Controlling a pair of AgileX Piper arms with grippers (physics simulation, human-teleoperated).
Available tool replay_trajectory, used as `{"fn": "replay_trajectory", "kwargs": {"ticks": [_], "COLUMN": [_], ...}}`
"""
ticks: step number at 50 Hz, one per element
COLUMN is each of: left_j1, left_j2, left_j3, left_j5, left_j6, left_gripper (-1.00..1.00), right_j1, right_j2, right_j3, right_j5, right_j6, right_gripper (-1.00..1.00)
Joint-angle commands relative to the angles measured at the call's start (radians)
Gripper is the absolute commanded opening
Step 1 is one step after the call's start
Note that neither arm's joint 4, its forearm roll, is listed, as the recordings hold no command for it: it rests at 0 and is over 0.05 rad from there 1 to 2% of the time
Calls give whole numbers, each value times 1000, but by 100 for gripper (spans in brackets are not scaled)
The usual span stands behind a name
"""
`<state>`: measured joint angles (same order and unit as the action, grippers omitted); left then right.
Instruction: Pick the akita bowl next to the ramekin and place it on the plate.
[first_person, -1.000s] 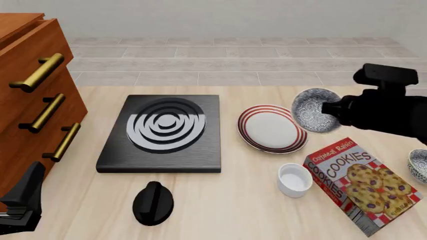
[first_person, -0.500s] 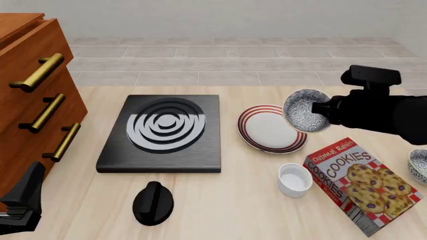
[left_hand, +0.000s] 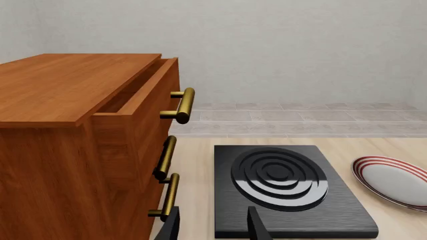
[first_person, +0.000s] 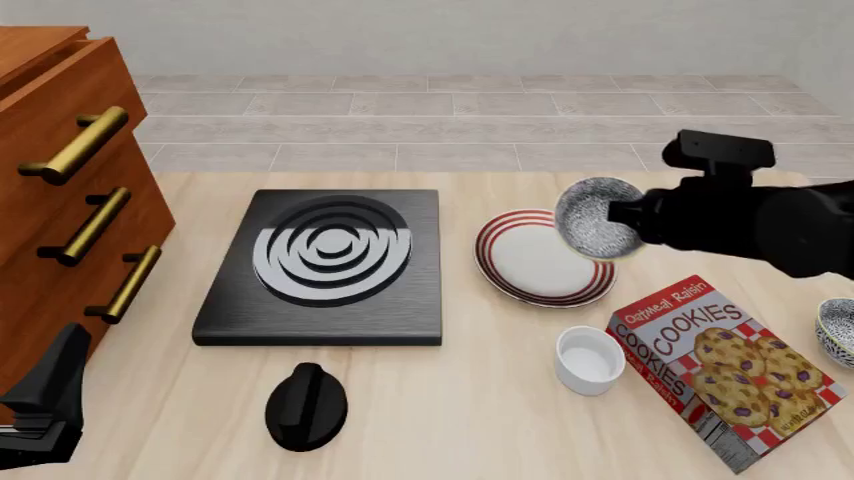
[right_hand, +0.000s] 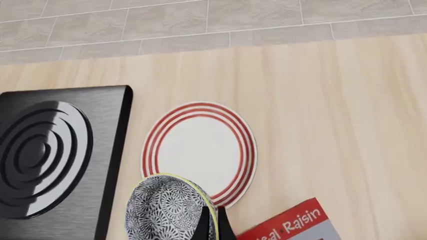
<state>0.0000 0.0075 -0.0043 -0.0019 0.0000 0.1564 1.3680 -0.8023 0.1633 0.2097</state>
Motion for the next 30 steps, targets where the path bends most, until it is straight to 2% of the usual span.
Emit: {"fn": "replay_trajectory", "kwargs": {"ticks": [1, 30], "left_j1": [0, 0], "left_j2": [0, 0], "left_j3": [0, 0], "left_j5": [0, 0], "left_j6": [0, 0], "left_gripper": [100, 100], "right_j1": [7, 31], "right_j2": [39, 140], "right_j3": [-32, -66], "right_j5": [-19, -86], "right_j6": [6, 40], "right_gripper": [-100, -100]}}
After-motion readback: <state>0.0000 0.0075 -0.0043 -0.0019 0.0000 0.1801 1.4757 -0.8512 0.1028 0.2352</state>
